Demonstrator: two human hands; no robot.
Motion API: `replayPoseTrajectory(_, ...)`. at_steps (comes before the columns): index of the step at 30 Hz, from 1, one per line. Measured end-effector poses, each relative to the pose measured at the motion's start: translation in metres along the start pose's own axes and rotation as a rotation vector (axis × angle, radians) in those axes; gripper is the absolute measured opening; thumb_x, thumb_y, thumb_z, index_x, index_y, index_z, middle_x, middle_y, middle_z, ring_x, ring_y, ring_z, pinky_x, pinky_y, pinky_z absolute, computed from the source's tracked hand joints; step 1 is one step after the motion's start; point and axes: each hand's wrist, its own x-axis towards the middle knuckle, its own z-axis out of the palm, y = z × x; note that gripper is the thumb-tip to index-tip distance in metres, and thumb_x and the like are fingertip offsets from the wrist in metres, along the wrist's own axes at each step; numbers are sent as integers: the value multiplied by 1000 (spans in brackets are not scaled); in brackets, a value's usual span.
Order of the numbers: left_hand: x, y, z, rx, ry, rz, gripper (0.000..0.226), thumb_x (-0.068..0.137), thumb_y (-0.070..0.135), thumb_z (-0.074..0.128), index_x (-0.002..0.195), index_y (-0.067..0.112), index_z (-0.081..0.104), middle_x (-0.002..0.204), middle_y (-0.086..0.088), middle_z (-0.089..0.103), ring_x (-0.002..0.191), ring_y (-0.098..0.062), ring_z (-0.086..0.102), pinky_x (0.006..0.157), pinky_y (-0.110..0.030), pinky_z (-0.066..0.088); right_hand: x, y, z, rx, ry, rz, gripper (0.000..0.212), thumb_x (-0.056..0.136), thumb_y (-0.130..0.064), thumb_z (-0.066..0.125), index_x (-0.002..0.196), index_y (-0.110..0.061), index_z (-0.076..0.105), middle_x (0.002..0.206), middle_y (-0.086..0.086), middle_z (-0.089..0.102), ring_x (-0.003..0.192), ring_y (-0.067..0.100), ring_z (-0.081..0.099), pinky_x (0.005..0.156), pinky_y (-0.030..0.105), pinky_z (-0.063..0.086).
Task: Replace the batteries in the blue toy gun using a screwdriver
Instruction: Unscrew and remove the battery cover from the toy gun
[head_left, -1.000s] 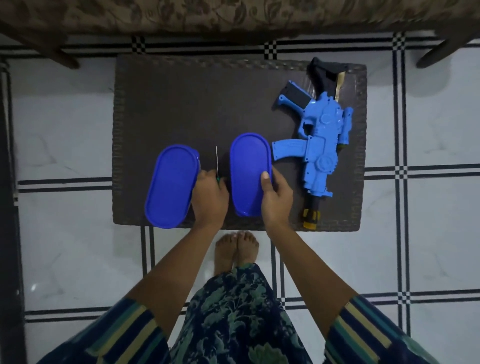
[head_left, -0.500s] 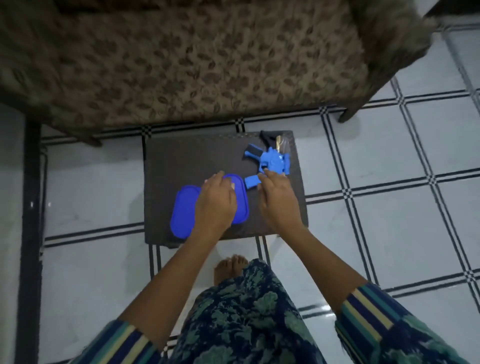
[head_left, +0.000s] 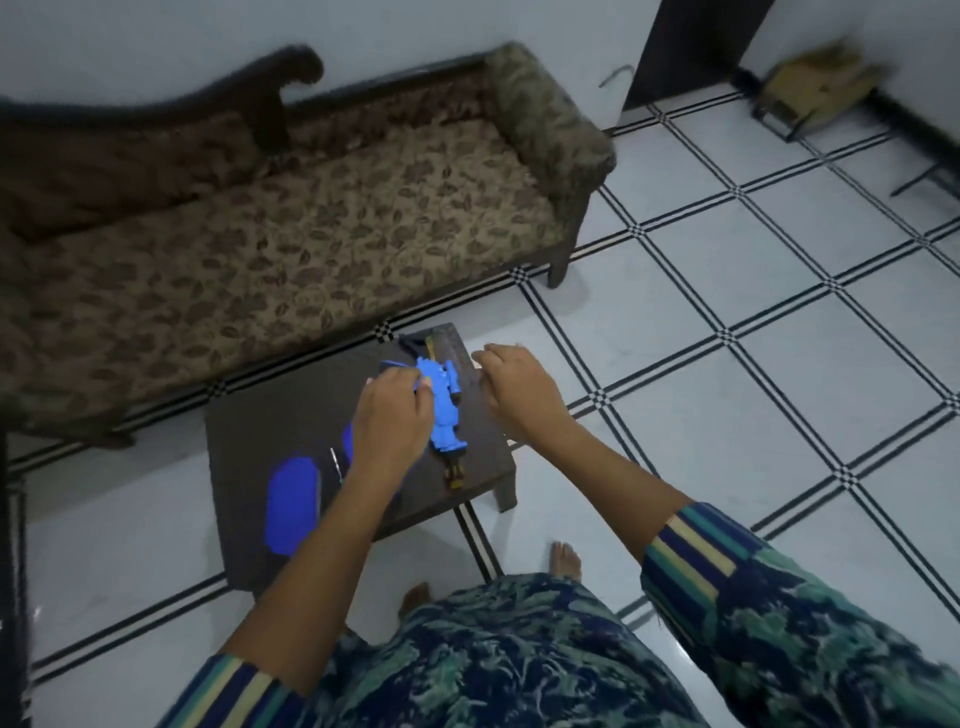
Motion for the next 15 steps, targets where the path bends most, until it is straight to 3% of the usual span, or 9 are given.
replayPoseTrajectory(5, 22, 58, 55, -45, -1, -124, 27, 96, 23, 48, 95, 2, 65, 99, -19, 65, 93, -38, 59, 81, -44, 46, 12, 80, -23, -19, -41, -52, 29, 94, -15, 49, 114, 1, 63, 112, 22, 64, 107, 41, 57, 99, 47, 40)
replayPoseTrajectory(10, 64, 127, 93, -65, 31, -278, 30, 97, 32, 44, 99, 10, 64, 107, -12, 64, 100, -32, 57, 82, -41, 44, 40, 147, -60, -33, -64, -189, 30, 93, -17, 45, 105, 2, 66, 105, 23, 67, 100, 42, 60, 94, 48, 45)
replayPoseTrajectory(15, 122, 143, 94, -36, 141, -333, 31, 97, 29, 44, 100, 7, 65, 103, -14, 64, 97, -33, 57, 80, -39, 44, 100, 176, -71, 21, -142, -268, 29, 97, -17, 48, 115, 0, 64, 117, 20, 64, 111, 37, 54, 97, 44, 43)
